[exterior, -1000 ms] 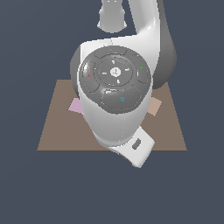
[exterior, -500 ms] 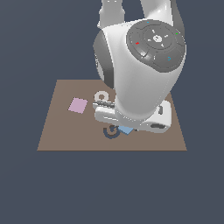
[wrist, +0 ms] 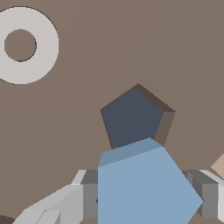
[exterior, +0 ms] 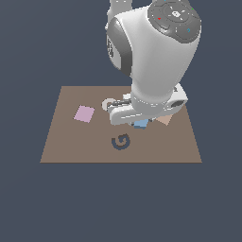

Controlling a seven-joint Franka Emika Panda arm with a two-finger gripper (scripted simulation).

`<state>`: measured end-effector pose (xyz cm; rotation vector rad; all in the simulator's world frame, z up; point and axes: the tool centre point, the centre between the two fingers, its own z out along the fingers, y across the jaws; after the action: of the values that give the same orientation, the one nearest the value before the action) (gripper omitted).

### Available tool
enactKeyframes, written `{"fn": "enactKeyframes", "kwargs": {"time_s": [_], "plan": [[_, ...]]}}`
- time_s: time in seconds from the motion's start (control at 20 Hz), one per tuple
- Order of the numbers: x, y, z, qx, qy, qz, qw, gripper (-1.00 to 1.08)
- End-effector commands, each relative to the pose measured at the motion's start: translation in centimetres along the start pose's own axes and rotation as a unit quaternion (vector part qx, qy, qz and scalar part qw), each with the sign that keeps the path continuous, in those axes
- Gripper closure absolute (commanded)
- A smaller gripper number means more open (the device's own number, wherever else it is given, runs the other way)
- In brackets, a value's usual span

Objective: Insert a designated object into the corresponding slot on a board.

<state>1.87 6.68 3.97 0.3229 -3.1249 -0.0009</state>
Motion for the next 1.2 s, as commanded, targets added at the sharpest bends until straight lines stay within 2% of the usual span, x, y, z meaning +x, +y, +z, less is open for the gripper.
{"fn": "enactKeyframes", "kwargs": {"time_s": [0.0,0.5,1.15], "plan": [[1.0,0.2,0.0,0.000,0.000,-0.040,0.9992,1.08],[3.5,0.4,-0.1,0.000,0.000,-0.128,0.9917,1.08],[3.9,0.3,0.9,0.001,0.000,-0.144,0.9896,1.08]]}}
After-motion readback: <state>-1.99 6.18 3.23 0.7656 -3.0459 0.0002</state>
